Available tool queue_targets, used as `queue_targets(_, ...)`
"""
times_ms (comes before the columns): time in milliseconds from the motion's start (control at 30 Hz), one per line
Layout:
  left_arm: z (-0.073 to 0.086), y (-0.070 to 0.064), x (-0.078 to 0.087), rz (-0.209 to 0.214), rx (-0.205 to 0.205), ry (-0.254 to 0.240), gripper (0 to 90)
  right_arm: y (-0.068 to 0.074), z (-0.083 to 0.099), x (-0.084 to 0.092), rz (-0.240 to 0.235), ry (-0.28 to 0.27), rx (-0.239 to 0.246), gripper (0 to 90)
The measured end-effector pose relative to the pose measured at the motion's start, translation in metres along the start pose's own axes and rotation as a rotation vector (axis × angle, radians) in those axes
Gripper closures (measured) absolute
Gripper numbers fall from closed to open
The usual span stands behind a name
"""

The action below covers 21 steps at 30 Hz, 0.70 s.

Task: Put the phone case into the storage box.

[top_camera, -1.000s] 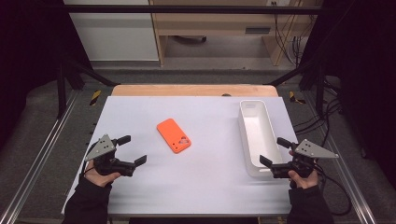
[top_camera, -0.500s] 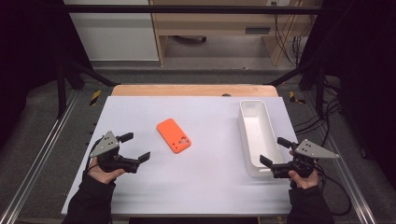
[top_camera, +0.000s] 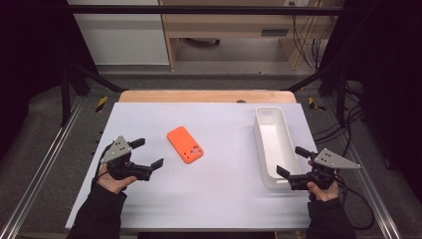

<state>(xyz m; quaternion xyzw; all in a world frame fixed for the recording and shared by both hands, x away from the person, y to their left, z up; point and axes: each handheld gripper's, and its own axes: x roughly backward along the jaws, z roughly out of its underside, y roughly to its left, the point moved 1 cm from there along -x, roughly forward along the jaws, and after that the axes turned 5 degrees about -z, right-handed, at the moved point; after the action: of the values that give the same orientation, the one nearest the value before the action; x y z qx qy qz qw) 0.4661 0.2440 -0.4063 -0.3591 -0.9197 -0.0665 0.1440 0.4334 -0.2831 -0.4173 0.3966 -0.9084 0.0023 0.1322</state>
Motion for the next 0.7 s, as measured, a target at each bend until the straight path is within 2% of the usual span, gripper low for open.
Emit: queue_targets(700,-0.013,-0.004,-0.016,0.015,-0.012,0.013,0.1,0.0,0.0,-0.002,0.01,0.004,-0.004,0.4)
